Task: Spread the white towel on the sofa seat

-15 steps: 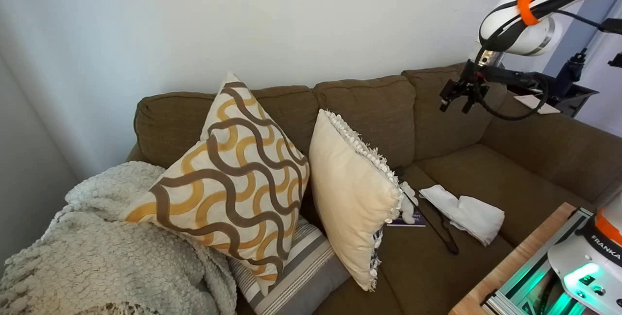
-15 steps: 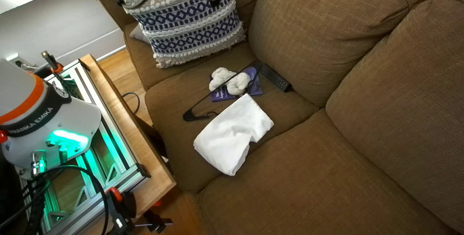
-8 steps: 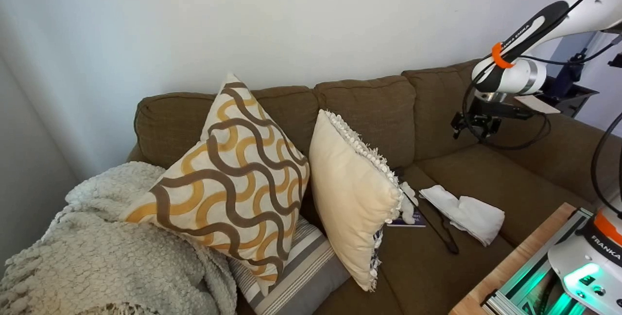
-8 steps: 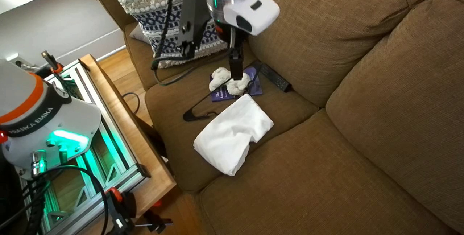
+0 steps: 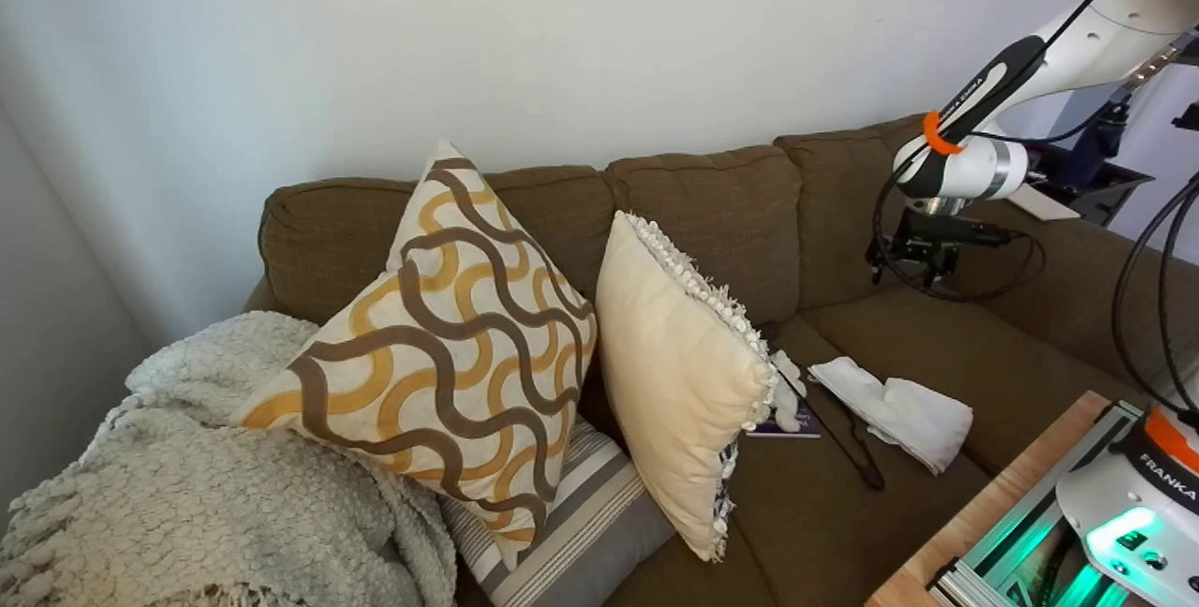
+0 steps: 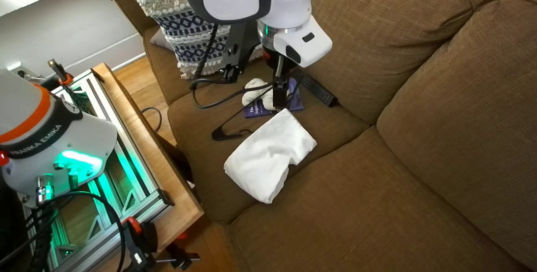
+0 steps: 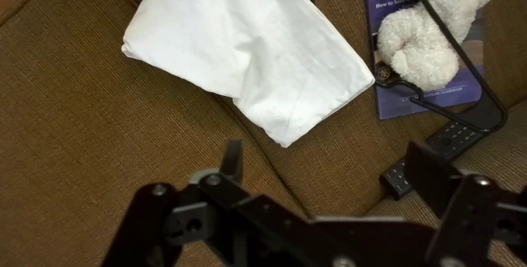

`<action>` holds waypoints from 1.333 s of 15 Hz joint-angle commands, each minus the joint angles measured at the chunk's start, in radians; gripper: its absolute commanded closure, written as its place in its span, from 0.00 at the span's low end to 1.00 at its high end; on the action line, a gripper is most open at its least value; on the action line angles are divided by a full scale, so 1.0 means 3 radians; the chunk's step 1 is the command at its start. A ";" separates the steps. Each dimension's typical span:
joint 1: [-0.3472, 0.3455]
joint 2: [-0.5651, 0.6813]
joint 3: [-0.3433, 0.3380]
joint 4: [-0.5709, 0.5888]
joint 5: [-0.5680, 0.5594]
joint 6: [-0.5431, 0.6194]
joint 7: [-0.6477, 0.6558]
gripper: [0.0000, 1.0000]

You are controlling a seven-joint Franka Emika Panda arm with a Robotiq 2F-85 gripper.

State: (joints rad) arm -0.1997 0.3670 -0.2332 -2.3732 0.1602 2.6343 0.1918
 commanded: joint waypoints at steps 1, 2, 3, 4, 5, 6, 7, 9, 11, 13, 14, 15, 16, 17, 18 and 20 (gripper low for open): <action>0.0084 0.0313 -0.0067 0.0390 -0.0002 -0.0481 0.0506 0.00; 0.0088 0.0480 -0.0068 0.0535 0.0032 -0.0532 0.0671 0.00; 0.0061 0.0623 -0.0038 0.0691 0.0104 -0.0650 0.0770 0.00; 0.0063 0.0794 -0.0060 0.0841 0.0124 -0.0651 0.0927 0.00; 0.0043 0.0952 -0.0064 0.1014 0.0162 -0.0755 0.1036 0.00; 0.0051 0.1130 -0.0092 0.1166 0.0174 -0.0764 0.1189 0.00; 0.0074 0.1305 -0.0131 0.1337 0.0172 -0.0823 0.1347 0.00; 0.0101 0.1661 -0.0138 0.1677 0.0233 -0.0938 0.1678 0.00; 0.0075 0.1988 -0.0105 0.1997 0.0319 -0.1092 0.1980 0.00; 0.0058 0.2274 -0.0069 0.2267 0.0400 -0.1260 0.2283 0.00; 0.0044 0.2405 -0.0044 0.2404 0.0438 -0.1380 0.2421 0.00; -0.0040 0.2450 0.0031 0.2531 0.0471 -0.1657 0.2409 0.00; 0.0069 0.2230 -0.0045 0.2189 0.0363 -0.1330 0.2291 0.00; 0.0056 0.2332 -0.0021 0.2314 0.0388 -0.1468 0.2341 0.00; 0.0050 0.2395 -0.0012 0.2396 0.0405 -0.1529 0.2368 0.00; 0.0096 0.2455 -0.0027 0.2470 0.0455 -0.1518 0.2539 0.00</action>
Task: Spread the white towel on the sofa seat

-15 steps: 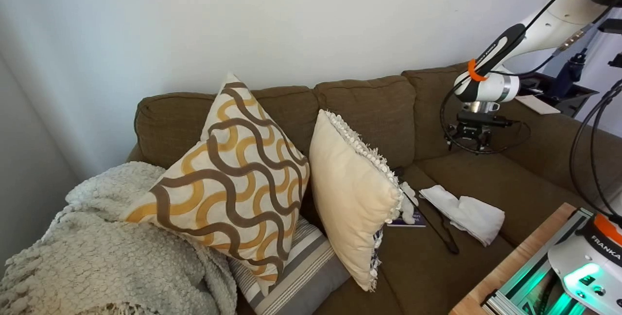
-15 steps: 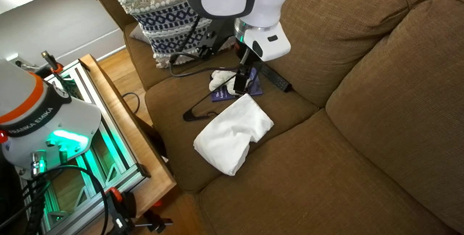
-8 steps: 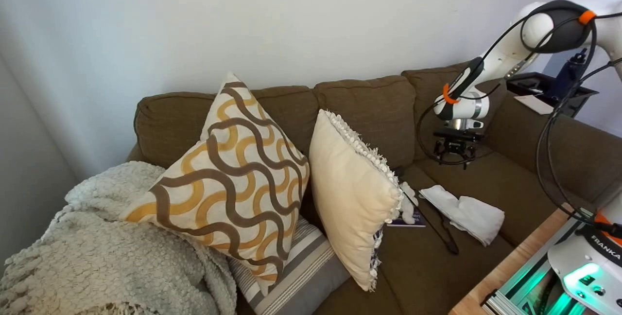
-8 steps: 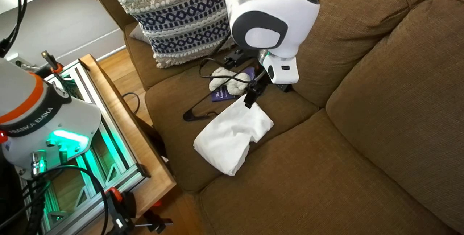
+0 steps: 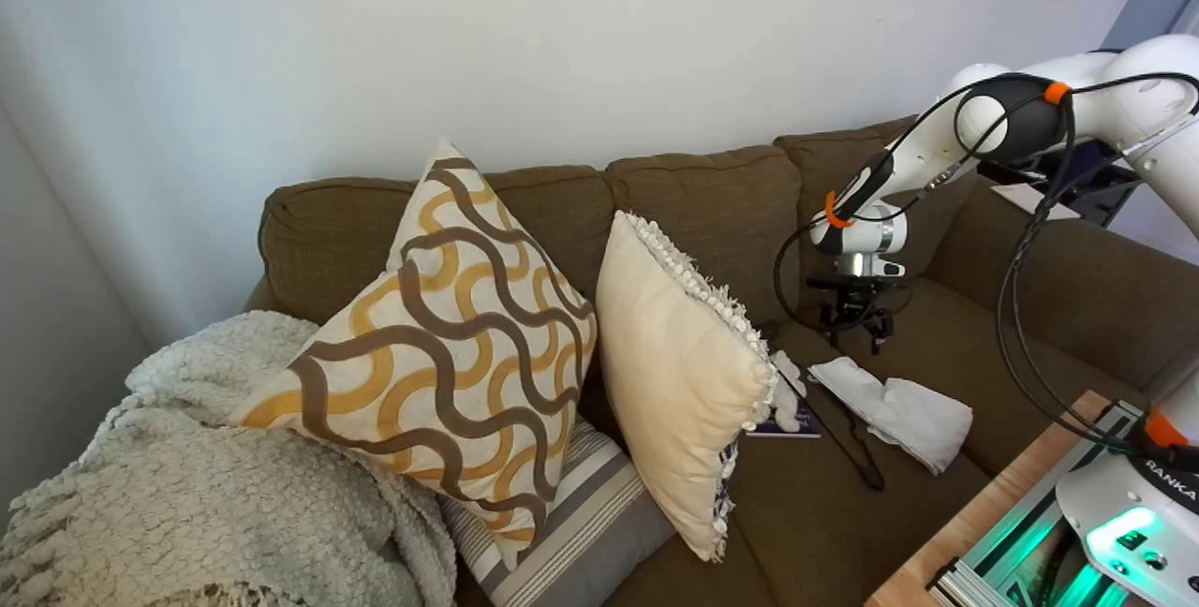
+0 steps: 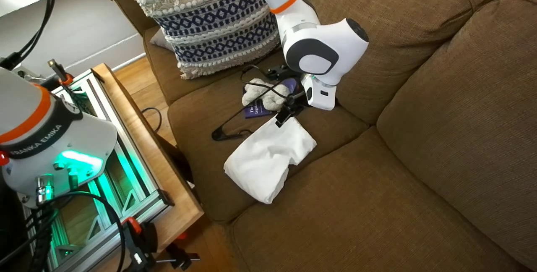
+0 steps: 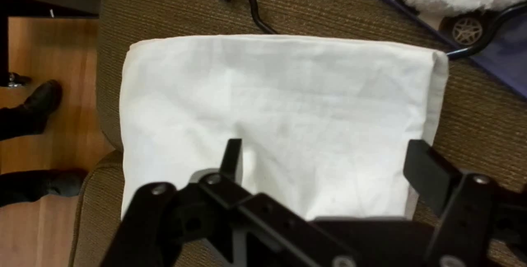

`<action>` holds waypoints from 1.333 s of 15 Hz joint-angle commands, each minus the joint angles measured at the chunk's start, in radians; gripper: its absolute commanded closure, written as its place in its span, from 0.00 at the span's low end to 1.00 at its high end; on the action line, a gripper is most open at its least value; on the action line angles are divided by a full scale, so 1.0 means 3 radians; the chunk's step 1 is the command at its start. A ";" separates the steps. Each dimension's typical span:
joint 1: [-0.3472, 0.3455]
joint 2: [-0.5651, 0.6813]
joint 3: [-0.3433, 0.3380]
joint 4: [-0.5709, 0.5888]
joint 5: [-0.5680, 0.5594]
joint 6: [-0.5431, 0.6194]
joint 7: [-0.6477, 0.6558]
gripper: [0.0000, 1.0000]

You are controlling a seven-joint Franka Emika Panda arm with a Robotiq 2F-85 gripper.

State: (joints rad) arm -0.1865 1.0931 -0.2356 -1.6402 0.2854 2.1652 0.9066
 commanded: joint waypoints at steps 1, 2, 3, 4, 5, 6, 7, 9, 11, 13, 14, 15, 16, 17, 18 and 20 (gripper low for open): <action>0.0068 0.0096 -0.0004 0.0084 0.0058 0.0104 0.0233 0.00; 0.0106 0.0155 -0.0024 0.0123 0.0049 0.0167 0.0348 0.00; 0.0113 0.0186 -0.0007 0.0146 0.0035 0.0199 0.0383 0.00; 0.0132 0.0250 -0.0002 0.0191 0.0016 0.0253 0.0429 0.00; 0.0173 0.0314 -0.0019 0.0228 -0.0010 0.0333 0.0494 0.00; 0.0202 0.0380 -0.0039 0.0275 -0.0068 0.0379 0.0493 0.00; 0.0217 0.0422 -0.0048 0.0299 -0.0126 0.0426 0.0446 0.00; 0.0189 0.0466 -0.0045 0.0278 -0.0213 0.0578 0.0243 0.00; 0.0141 0.0492 -0.0022 0.0239 -0.0261 0.0747 0.0052 0.00; 0.0192 0.0453 -0.0034 0.0219 -0.0205 0.0672 0.0138 0.00; 0.0180 0.0471 -0.0036 0.0219 -0.0207 0.0694 0.0081 0.00; 0.0171 0.0480 -0.0037 0.0219 -0.0208 0.0704 0.0043 0.00; 0.0168 0.0483 -0.0038 0.0220 -0.0210 0.0706 0.0029 0.00; 0.0168 0.0483 -0.0038 0.0221 -0.0212 0.0706 0.0025 0.00; 0.0152 0.0499 -0.0020 0.0245 -0.0193 0.0755 0.0017 0.00; 0.0142 0.0541 -0.0025 0.0325 -0.0184 0.0725 0.0045 0.00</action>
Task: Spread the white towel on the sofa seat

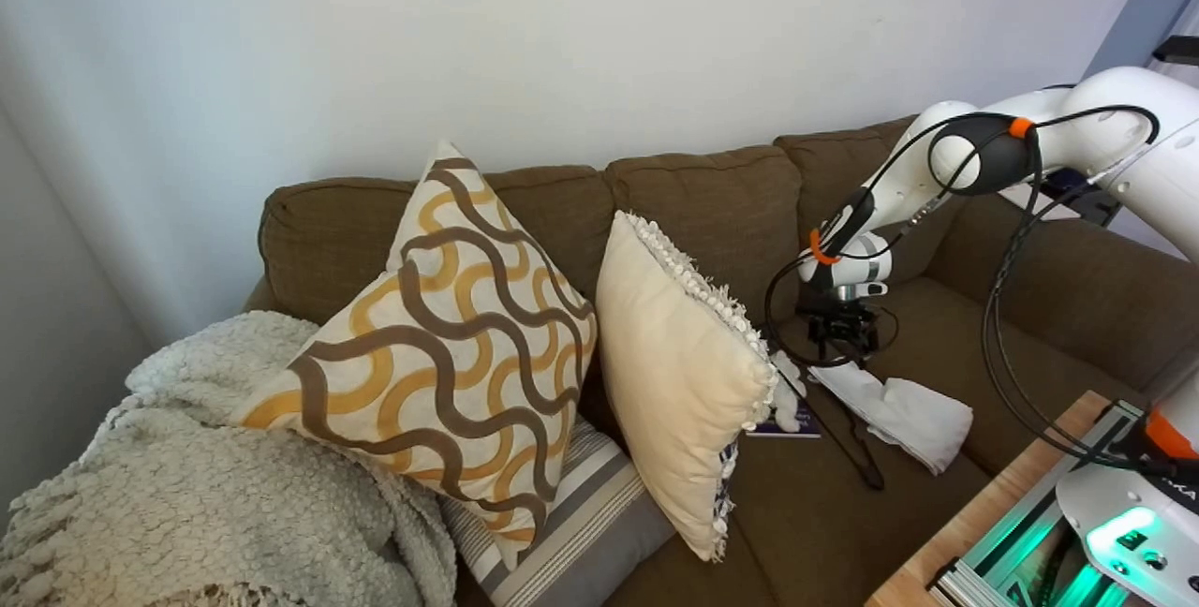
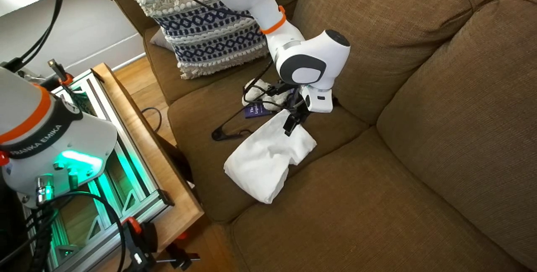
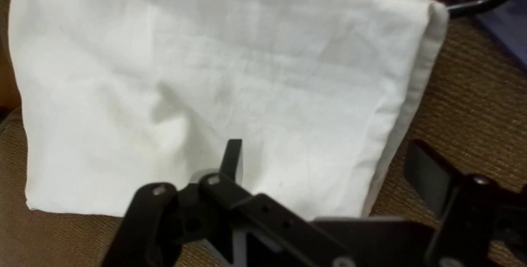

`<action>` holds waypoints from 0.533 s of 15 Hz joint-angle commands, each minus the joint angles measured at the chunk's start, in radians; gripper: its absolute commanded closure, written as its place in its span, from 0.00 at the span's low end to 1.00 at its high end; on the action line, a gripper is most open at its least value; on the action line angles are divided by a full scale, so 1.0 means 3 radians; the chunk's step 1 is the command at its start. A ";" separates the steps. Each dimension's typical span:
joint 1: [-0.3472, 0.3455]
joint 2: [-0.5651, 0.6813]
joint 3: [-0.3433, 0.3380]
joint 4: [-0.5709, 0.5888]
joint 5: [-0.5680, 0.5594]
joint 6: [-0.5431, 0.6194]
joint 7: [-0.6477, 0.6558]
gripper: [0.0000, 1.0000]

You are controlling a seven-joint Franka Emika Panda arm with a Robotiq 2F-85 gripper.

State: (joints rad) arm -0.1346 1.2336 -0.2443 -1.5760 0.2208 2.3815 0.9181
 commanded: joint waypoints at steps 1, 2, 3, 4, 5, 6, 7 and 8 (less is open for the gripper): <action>-0.0032 0.0112 -0.0003 0.0179 0.0026 -0.0046 0.0031 0.00; -0.0037 0.0157 -0.0003 0.0249 0.0024 -0.0065 0.0045 0.00; -0.0047 0.0206 -0.0004 0.0335 0.0018 -0.0124 0.0060 0.00; -0.0066 0.0240 0.0008 0.0394 0.0023 -0.0133 0.0052 0.01; -0.0071 0.0273 0.0009 0.0453 0.0020 -0.0172 0.0058 0.05; -0.0075 0.0321 0.0013 0.0532 0.0011 -0.0229 0.0057 0.06; -0.0081 0.0359 0.0020 0.0596 0.0005 -0.0287 0.0051 0.10; -0.0078 0.0402 0.0023 0.0660 -0.0007 -0.0351 0.0048 0.08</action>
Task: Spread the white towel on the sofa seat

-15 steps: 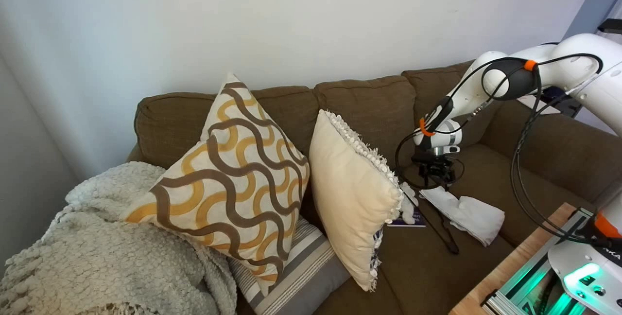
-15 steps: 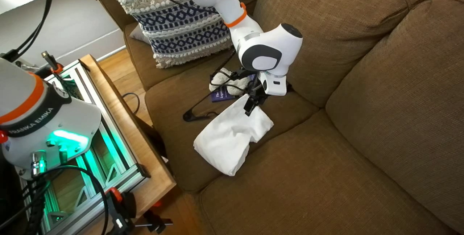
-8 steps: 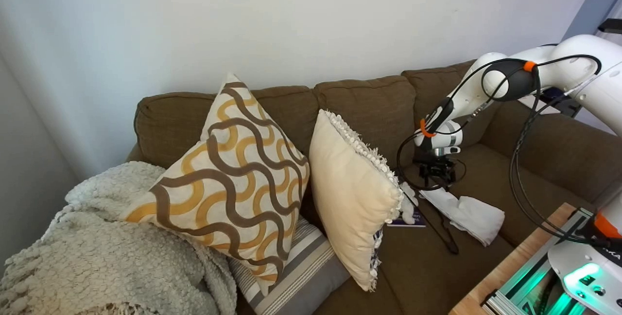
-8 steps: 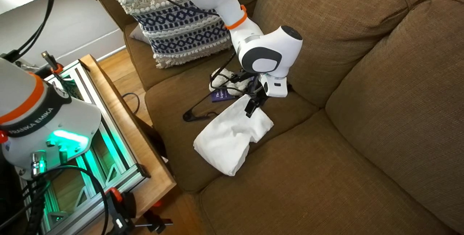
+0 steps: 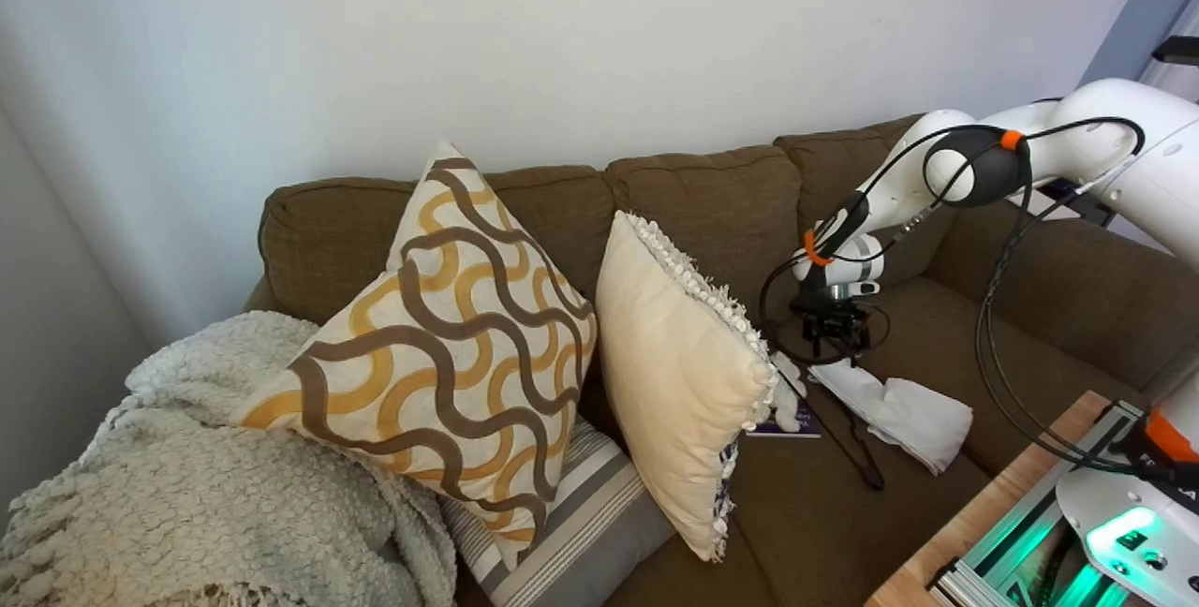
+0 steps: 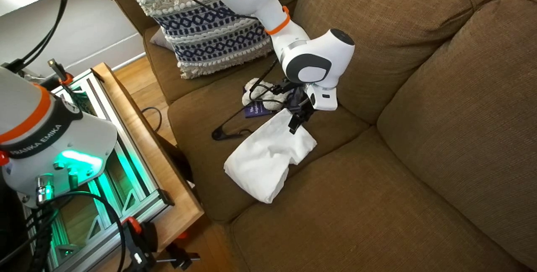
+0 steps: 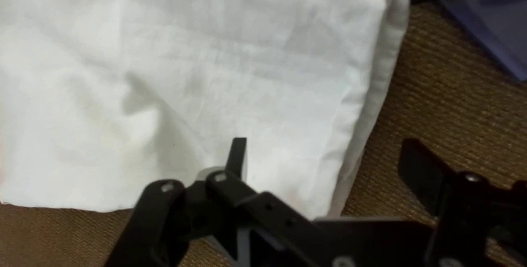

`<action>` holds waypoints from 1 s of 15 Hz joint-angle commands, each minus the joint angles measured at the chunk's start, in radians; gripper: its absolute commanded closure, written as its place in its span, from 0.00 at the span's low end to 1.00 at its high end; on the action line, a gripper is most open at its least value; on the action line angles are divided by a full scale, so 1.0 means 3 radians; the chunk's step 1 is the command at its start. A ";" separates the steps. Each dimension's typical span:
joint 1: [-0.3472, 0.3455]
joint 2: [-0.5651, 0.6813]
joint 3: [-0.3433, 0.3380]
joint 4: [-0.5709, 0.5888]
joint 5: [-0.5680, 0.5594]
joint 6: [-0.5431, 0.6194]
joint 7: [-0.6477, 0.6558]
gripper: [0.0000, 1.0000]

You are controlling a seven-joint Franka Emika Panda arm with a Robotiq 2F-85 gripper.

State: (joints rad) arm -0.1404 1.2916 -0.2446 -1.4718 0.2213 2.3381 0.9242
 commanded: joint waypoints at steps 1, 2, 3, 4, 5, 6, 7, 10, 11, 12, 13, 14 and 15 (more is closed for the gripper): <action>-0.0059 0.0246 0.0026 0.0374 -0.0014 -0.0289 0.0032 0.09; -0.0056 0.0290 0.0024 0.0441 -0.0023 -0.0359 0.0035 0.11; -0.0058 0.0331 0.0027 0.0506 -0.0027 -0.0414 0.0033 0.16; -0.0059 0.0377 0.0026 0.0572 -0.0028 -0.0452 0.0042 0.15; -0.0061 0.0422 0.0026 0.0637 -0.0029 -0.0499 0.0050 0.18; -0.0058 0.0466 0.0023 0.0699 -0.0034 -0.0533 0.0057 0.18; -0.0056 0.0504 0.0020 0.0755 -0.0040 -0.0574 0.0064 0.29; -0.0052 0.0614 0.0005 0.0914 -0.0058 -0.0672 0.0092 0.51; -0.0051 0.0646 -0.0003 0.0965 -0.0066 -0.0719 0.0113 0.62; -0.0053 0.0674 -0.0008 0.1015 -0.0075 -0.0755 0.0131 0.69; -0.0057 0.0701 -0.0011 0.1062 -0.0085 -0.0794 0.0149 0.77; -0.0065 0.0723 -0.0015 0.1102 -0.0095 -0.0838 0.0165 0.84; -0.0072 0.0734 -0.0019 0.1124 -0.0104 -0.0880 0.0180 0.91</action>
State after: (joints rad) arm -0.1427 1.4621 -0.2475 -1.2088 0.2095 2.1235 0.9508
